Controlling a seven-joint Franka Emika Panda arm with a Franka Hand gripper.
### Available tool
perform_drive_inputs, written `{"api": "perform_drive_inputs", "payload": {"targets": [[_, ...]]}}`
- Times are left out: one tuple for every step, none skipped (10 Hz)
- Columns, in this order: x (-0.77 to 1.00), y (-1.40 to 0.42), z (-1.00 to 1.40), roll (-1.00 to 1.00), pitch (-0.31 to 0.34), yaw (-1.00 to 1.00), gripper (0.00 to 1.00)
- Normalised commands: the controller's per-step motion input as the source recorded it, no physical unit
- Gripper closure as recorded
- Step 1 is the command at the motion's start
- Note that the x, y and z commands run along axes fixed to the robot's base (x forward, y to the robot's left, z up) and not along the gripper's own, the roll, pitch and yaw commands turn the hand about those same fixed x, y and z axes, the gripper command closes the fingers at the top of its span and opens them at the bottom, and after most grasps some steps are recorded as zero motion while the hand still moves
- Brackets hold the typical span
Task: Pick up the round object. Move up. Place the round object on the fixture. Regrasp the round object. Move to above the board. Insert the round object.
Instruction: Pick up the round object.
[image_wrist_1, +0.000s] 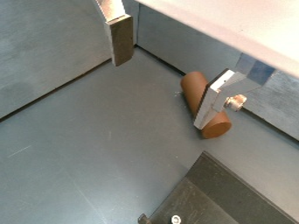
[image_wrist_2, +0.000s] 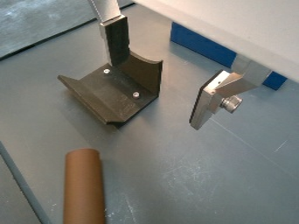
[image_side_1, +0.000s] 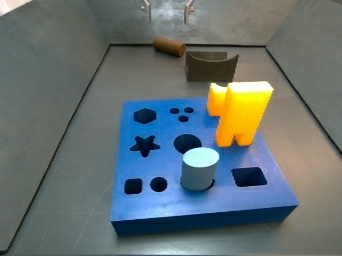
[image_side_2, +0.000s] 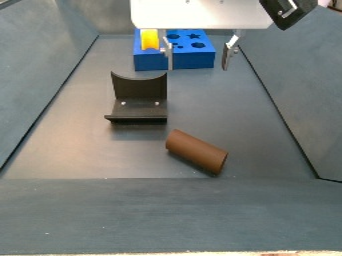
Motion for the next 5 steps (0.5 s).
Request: {"api": "perform_drive_inputs", "payload": {"targets": [[0.0, 0.03, 0.0, 0.0, 0.0, 0.0, 0.0], [0.0, 0.0, -0.05, 0.02, 0.0, 0.0, 0.0], [0.29, 0.21, -0.13, 0.08, 0.0, 0.26, 0.0], [0.53, 0.26, -0.11, 0.07, 0.006, 0.47, 0.0], [0.56, 0.22, -0.1, 0.16, 0.0, 0.51, 0.0]]}}
